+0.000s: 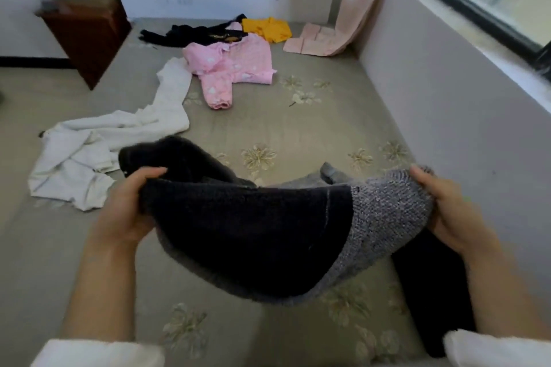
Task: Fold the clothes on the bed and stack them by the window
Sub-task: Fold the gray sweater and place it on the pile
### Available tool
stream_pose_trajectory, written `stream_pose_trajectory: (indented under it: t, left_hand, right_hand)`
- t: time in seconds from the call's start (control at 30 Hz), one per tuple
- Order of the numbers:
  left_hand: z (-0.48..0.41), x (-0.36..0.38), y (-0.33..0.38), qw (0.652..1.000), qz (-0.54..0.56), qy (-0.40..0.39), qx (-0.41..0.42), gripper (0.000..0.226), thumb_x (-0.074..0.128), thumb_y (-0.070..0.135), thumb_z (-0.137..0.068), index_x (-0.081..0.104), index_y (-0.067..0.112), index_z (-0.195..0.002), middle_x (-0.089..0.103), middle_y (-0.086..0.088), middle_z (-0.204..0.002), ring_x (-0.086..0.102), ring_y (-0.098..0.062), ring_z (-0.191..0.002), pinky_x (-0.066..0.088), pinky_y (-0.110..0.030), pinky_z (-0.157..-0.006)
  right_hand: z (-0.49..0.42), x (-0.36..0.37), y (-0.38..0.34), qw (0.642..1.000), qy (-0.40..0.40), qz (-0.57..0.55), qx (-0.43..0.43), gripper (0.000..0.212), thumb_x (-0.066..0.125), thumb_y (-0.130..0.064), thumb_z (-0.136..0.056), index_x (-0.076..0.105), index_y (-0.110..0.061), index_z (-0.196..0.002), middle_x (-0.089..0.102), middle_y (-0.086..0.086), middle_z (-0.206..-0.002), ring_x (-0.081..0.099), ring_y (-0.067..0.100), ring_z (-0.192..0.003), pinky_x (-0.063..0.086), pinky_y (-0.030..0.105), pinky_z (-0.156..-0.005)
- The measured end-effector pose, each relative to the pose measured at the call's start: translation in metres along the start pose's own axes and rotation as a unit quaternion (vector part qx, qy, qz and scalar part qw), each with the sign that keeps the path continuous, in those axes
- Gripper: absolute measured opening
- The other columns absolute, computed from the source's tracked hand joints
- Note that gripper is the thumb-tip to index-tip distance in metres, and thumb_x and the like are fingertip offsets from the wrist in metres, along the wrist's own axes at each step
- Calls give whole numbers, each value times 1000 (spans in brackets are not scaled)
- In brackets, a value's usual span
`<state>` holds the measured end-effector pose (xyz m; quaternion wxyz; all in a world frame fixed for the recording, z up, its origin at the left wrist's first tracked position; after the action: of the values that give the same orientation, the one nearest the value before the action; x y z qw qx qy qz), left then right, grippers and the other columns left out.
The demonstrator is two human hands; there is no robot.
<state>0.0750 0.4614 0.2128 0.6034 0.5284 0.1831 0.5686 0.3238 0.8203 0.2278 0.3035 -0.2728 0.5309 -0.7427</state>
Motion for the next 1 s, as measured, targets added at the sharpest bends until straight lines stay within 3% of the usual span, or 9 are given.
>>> stream_pose_trajectory:
  t: [0.13, 0.33, 0.4, 0.5, 0.6, 0.67, 0.73, 0.9, 1.0]
  left_hand:
    - [-17, 25, 79, 994, -67, -11, 80, 29, 53, 18, -88, 77, 14, -72, 72, 0, -69, 69, -12, -64, 56, -22, -58]
    - [-106, 45, 105, 970, -215, 110, 2, 27, 50, 9, -91, 46, 10, -65, 44, -9, -65, 46, -18, -57, 43, -31, -55]
    - [-120, 65, 134, 966, -223, 122, 52, 24, 51, 8, -92, 47, 10, -69, 46, -9, -67, 48, -18, -57, 42, -31, -53]
    - [-119, 105, 199, 954, -210, 134, 170, 10, 58, 13, -89, 55, 7, -96, 55, -7, -76, 57, -18, -61, 46, -26, -47]
    - [-97, 135, 253, 941, -139, 141, 274, 23, 59, 15, -85, 50, 10, -107, 55, -4, -73, 58, -12, -55, 46, -21, -44]
    - [-76, 145, 271, 933, -98, 135, 320, 19, 60, 14, -84, 49, 12, -99, 56, -4, -73, 60, -10, -54, 51, -23, -47]
    - [-59, 144, 276, 927, -87, 127, 341, 17, 61, 17, -83, 49, 17, -95, 58, -2, -79, 64, -9, -60, 55, -26, -53]
    - [-46, 90, 237, 941, -141, 143, 274, 56, 65, 29, -76, 52, 12, -128, 64, -2, -98, 67, -9, -74, 54, -23, -57]
    - [-46, 38, 168, 938, -188, 181, 229, 43, 65, 20, -79, 53, 10, -118, 61, 2, -84, 61, -10, -68, 49, -21, -50]
  right_hand:
    - [-39, 27, -62, 997, -4, -23, -78, 28, 58, -33, -91, 77, -15, -80, 75, 0, -86, 70, 11, -83, 55, 20, -67]
    - [-145, 41, -53, 993, 87, 83, 12, 29, 53, -36, -96, 58, -8, -104, 59, 9, -101, 56, 19, -83, 43, 28, -63]
    - [-164, 38, -84, 988, 132, 78, -23, 34, 53, -37, -96, 56, -8, -111, 55, 11, -106, 56, 23, -93, 47, 33, -73]
    - [-163, 34, -165, 964, 210, 89, -139, 40, 54, -42, -93, 62, -8, -111, 59, 8, -106, 59, 22, -103, 47, 35, -92]
    - [-132, 36, -236, 936, 231, 76, -254, 41, 52, -48, -90, 68, -11, -99, 65, -7, -86, 58, 4, -80, 44, 23, -79]
    - [-110, 35, -259, 931, 211, 40, -295, 36, 55, -49, -89, 66, -15, -81, 61, -12, -80, 60, 6, -81, 48, 26, -80]
    - [-91, 33, -263, 932, 179, 13, -316, 35, 57, -45, -90, 61, -16, -71, 62, -7, -80, 61, 11, -82, 51, 32, -83]
    - [-61, 36, -209, 947, 146, 54, -281, 35, 58, -44, -89, 67, -17, -69, 67, -8, -81, 64, 13, -87, 51, 38, -89]
    - [-62, 29, -124, 967, 142, 96, -187, 35, 59, -44, -89, 67, -13, -76, 70, 5, -94, 64, 25, -101, 49, 47, -96]
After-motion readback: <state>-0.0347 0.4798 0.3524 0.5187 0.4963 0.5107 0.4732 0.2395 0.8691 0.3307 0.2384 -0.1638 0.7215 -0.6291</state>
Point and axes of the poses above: each hand's wrist, its own z-axis away from the middle knuckle, its own x-axis out of the palm, y = z × x, the point moved 7 cm from there along -z, towards the middle knuckle
